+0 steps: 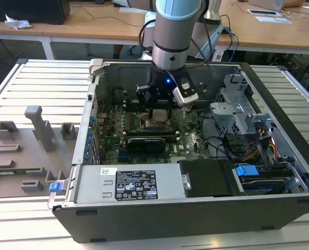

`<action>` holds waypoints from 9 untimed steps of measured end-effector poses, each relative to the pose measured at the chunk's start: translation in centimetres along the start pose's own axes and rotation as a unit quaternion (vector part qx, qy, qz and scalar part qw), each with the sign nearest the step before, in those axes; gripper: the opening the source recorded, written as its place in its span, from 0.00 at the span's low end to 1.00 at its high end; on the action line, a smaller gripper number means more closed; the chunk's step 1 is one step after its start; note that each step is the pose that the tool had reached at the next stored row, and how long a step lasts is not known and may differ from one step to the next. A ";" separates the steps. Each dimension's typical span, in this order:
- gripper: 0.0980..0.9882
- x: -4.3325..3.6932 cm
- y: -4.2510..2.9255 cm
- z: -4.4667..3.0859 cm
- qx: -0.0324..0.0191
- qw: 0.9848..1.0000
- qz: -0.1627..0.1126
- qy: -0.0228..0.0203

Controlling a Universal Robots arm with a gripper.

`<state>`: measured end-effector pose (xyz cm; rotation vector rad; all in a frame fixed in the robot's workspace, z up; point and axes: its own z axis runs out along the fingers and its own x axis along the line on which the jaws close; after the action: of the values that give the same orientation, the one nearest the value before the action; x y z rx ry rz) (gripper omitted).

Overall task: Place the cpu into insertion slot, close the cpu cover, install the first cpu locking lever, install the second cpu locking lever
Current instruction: 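Place the cpu into insertion slot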

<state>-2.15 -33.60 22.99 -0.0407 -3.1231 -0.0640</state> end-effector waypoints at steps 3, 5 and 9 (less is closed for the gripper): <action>0.50 0.01 0.49 0.07 0.003 1.000 0.000 0.000; 0.50 0.03 0.94 0.10 0.004 1.000 0.000 0.000; 0.50 0.02 0.98 0.11 0.004 1.000 0.000 0.000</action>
<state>-2.15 -32.62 22.92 -0.0408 -3.1234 -0.0513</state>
